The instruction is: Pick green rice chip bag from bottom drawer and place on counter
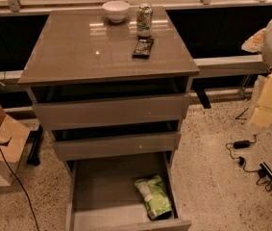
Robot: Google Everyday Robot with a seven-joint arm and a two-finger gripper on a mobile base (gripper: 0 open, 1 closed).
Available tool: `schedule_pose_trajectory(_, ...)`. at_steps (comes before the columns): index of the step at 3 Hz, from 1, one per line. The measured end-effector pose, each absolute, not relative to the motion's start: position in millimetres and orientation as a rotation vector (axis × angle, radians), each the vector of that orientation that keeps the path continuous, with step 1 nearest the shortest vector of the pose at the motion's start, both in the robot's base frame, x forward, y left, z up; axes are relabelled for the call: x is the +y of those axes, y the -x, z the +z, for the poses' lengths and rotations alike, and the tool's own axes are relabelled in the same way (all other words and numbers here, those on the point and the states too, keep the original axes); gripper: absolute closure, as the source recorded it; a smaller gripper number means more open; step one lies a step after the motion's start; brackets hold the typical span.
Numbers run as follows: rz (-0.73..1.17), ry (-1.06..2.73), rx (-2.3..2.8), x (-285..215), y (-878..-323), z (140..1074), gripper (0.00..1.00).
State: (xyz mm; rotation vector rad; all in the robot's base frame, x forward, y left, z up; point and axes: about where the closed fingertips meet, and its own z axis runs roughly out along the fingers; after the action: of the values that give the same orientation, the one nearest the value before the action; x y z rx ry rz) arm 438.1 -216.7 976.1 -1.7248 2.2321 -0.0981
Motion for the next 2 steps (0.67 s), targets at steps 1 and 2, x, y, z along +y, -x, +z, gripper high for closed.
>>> schedule_pose_trajectory(1,-0.088,1.714,2.232,-214.8,-439.2,972.7,0.0)
schedule_pose_trajectory(2,-0.034,1.658,2.231,-205.0,-444.5,954.7,0.0)
